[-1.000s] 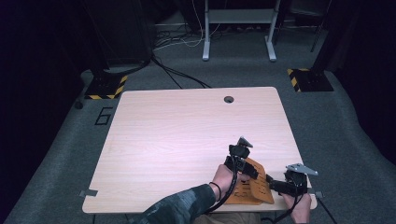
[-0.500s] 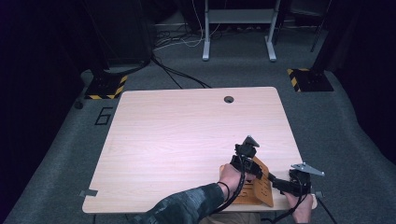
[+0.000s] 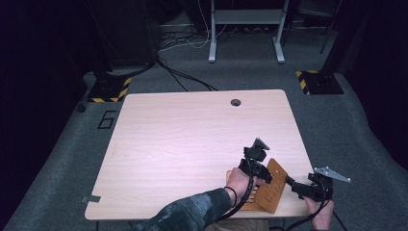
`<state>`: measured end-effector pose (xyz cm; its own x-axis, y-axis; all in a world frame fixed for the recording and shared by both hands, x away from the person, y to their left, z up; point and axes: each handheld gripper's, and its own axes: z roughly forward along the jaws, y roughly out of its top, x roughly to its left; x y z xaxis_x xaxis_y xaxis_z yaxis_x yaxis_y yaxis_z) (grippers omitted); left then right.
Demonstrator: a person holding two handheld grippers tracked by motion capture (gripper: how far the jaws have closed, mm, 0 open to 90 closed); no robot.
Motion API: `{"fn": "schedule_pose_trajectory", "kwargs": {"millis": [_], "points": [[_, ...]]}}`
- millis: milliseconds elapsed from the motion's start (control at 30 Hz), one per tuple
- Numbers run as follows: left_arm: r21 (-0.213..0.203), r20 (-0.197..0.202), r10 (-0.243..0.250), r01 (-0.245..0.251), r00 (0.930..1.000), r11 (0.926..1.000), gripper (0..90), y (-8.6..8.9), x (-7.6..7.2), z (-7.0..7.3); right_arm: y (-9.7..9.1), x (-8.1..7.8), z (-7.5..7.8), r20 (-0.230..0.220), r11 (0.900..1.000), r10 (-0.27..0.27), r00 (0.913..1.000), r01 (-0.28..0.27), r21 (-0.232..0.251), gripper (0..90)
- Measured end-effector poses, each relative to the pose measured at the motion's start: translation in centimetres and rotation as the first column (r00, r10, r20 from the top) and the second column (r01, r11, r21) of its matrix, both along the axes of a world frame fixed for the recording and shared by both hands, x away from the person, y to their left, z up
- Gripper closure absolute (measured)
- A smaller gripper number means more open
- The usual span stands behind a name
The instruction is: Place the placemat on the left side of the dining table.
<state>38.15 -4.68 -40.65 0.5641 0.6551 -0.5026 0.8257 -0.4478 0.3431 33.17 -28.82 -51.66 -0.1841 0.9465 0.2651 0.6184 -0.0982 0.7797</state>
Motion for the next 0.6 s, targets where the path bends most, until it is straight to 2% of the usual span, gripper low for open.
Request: {"fn": "schedule_pose_trajectory", "kwargs": {"millis": [200, 267, 300, 333, 400, 467, 500, 600], "points": [[0.008, 0.032, -0.003, 0.003, 0.9995, 1.0000, 86.3, 0.5, 0.1, 1.1, -0.1, 0.0, 0.0, 0.015, 0.9999, -0.005, 0.9999, 0.005, -0.014, 0.0], [0.008, 0.038, 0.002, -0.002, 0.9993, 1.0000, 86.3, 0.8, 0.4, 1.4, 0.2, 0.1, -0.2, 0.002, 0.9998, -0.003, 1.0000, 0.003, -0.019, 0.1], [0.008, 0.038, 0.002, -0.002, 0.9993, 1.0000, 86.3, 0.8, 0.4, 1.4, 0.3, 0.3, -0.2, 0.000, 0.9996, 0.000, 1.0000, 0.000, -0.029, 0.0], [0.016, 0.048, 0.007, -0.008, 0.9988, 0.9998, 86.3, 1.2, 0.5, 1.8, 0.7, 0.4, -0.3, -0.007, 0.9979, -0.008, 0.9999, 0.007, -0.064, 0.1], [0.010, 0.050, 0.010, -0.011, 0.9987, 0.9999, 86.3, 1.6, 0.8, 2.1, 1.3, 0.8, -0.4, -0.019, 0.9943, 0.010, 0.9998, -0.012, -0.106, 0.1], [0.011, 0.054, 0.019, -0.019, 0.9984, 0.9998, 86.3, 1.8, 0.9, 2.3, 1.5, 1.0, -0.5, -0.028, 0.9932, 0.015, 0.9995, -0.018, -0.115, 0.1], [0.010, 0.058, 0.031, -0.031, 0.9978, 0.9995, 86.3, 2.1, 1.1, 2.5, 2.1, 1.4, -0.7, -0.041, 0.9879, 0.025, 0.9989, -0.031, -0.152, 0.1], [0.016, 0.069, 0.036, -0.038, 0.9969, 0.9992, 86.3, 2.9, 1.5, 3.0, 2.5, 1.9, -0.9, -0.053, 0.9826, 0.037, 0.9979, -0.046, -0.180, 0.1]]}}
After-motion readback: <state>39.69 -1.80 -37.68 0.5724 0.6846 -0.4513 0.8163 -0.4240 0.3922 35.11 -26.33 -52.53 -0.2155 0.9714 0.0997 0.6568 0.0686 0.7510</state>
